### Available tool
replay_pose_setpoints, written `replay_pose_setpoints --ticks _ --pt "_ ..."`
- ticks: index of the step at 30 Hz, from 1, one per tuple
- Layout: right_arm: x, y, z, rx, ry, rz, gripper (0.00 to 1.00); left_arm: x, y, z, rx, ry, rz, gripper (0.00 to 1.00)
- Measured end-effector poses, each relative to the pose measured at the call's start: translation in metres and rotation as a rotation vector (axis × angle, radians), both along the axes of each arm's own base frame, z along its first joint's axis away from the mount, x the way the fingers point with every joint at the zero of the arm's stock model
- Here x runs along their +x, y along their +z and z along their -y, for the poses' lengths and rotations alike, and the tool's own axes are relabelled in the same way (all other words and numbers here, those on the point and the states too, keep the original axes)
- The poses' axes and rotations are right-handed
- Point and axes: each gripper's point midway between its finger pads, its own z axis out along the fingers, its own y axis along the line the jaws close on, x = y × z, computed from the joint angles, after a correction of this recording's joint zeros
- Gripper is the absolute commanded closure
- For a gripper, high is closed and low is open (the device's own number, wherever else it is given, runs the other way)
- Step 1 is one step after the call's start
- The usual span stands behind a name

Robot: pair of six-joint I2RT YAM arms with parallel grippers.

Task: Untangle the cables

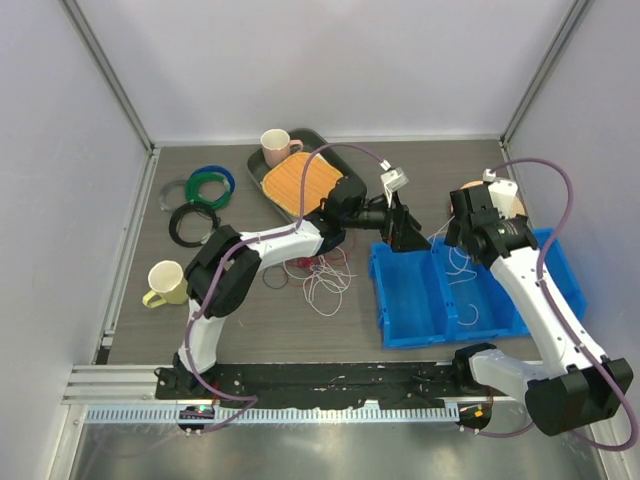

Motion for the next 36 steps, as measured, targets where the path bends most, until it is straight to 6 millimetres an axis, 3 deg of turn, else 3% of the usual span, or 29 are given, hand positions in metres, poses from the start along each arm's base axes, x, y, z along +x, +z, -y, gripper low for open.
replay_pose_setpoints --ticks 4,8,12,17,21,24,30,33,36 --pt "0.003 0.003 0.019 -0.166 0.019 -0.107 0.15 -0.005 0.002 0.004 -0.025 -0.024 -0.013 0.05" --pt "0.0 0.012 0.038 -0.328 0.048 -0.189 0.13 -0.005 0.005 0.004 -0.039 -0.026 0.003 0.04" --pt "-0.018 0.024 0.06 -0.491 0.045 -0.25 0.1 -0.007 -0.004 0.001 -0.022 -0.017 0.005 0.04" --pt "-0.048 0.004 0.079 -0.663 0.121 -0.542 0.11 -0.006 -0.006 0.0 -0.011 -0.007 0.004 0.04" --pt "-0.048 -0.003 0.081 -0.713 0.152 -0.654 0.13 -0.004 -0.007 -0.003 0.004 0.011 0.01 0.0" --pt "-0.035 0.017 0.076 -0.664 0.13 -0.546 0.02 -0.006 -0.006 -0.011 0.023 0.039 0.009 0.0" --pt "0.003 0.085 0.039 -0.348 0.116 -0.012 0.01 0.002 0.021 -0.035 0.087 0.194 0.009 0.0" --pt "0.012 0.114 0.014 -0.164 0.16 0.272 0.01 0.012 0.044 -0.065 0.127 0.37 0.019 0.0" --pt "0.02 0.127 -0.017 0.026 0.238 0.537 0.01 0.024 0.056 -0.115 0.182 0.621 0.008 0.0"
